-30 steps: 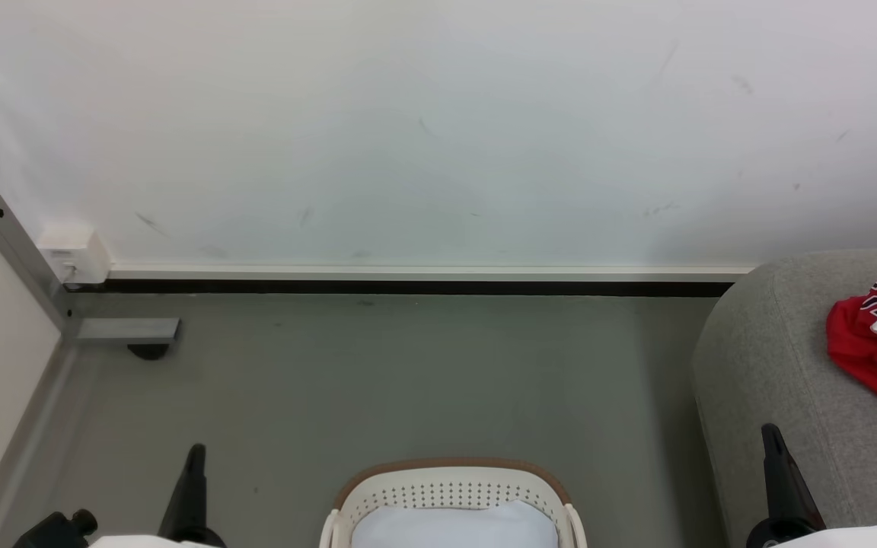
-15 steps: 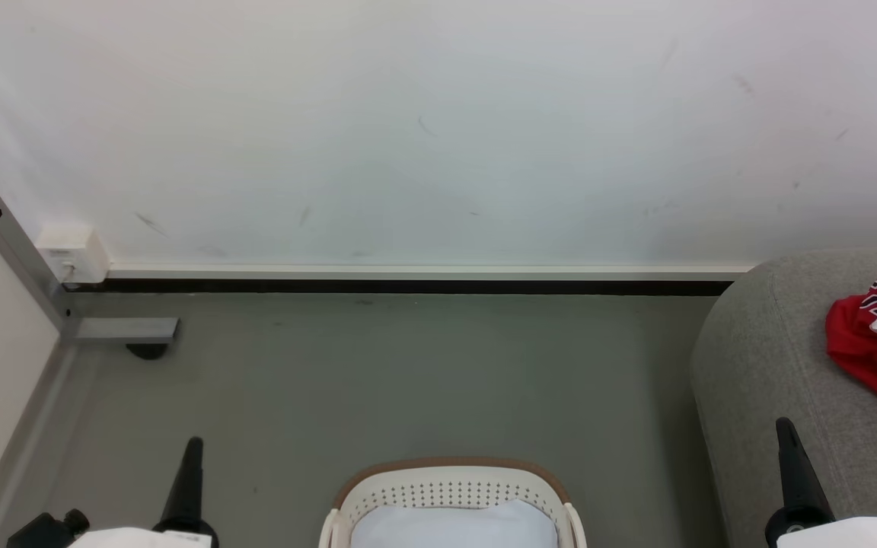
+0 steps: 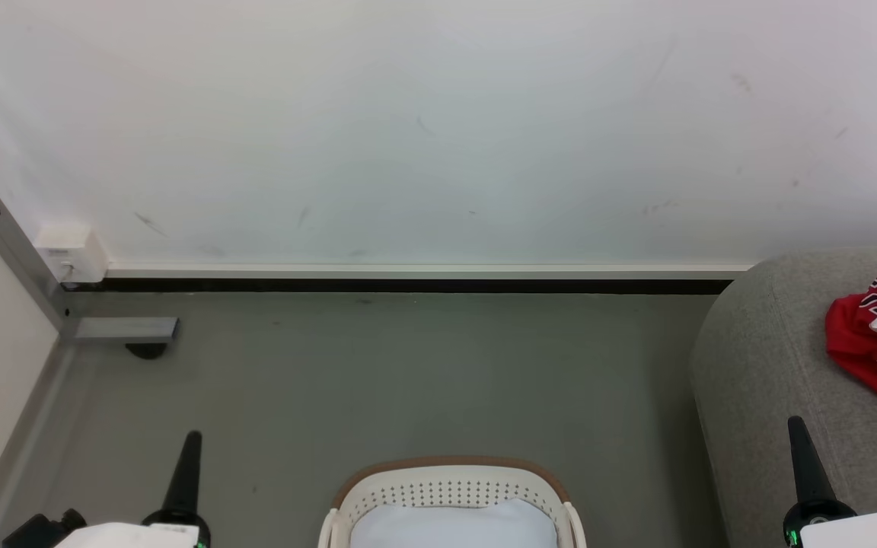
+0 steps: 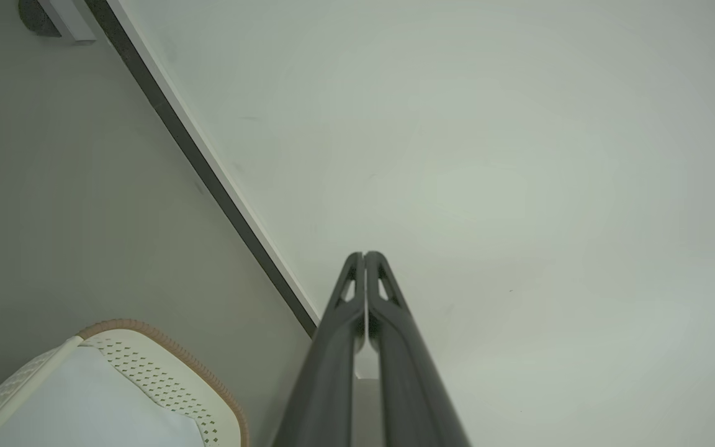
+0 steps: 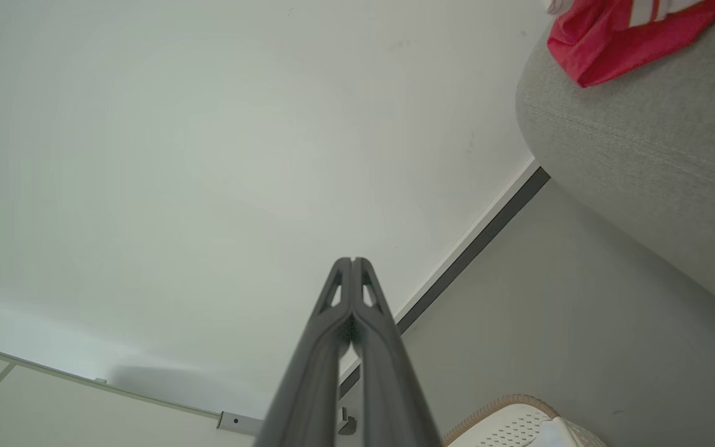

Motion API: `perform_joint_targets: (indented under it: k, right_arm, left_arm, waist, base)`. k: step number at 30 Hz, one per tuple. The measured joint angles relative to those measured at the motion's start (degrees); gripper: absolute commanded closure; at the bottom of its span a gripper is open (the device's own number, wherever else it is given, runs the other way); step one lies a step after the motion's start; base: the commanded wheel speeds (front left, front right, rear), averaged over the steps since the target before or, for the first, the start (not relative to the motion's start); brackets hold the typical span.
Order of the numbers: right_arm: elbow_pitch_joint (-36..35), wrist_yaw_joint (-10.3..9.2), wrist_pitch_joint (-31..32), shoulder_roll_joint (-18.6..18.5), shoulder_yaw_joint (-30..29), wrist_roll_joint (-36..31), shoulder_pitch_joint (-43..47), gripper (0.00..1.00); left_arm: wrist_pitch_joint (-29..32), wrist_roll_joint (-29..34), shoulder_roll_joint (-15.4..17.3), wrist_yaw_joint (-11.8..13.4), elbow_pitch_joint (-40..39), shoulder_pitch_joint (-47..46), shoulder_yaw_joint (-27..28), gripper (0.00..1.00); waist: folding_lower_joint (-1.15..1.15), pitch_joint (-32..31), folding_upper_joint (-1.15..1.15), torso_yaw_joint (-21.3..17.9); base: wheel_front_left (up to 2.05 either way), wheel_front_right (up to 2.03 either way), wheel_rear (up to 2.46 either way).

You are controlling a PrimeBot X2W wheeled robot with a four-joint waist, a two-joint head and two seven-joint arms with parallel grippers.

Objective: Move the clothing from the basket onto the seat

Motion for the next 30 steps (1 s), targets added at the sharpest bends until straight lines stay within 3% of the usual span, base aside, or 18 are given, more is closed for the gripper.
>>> perform_joint_targets:
  k: [30]
  right_arm:
    - [0.32,0.0,4.17,-0.05,-3.1,13.76,-1.1,1.0]
  left_arm:
    - [3.96,-13.19,-0.85,0.0,-0.31,-1.36,1.72,1.0]
  waist:
    - [0.0,0.22,0.0,-0.17]
  base:
    - [0.0,0.0,0.0]
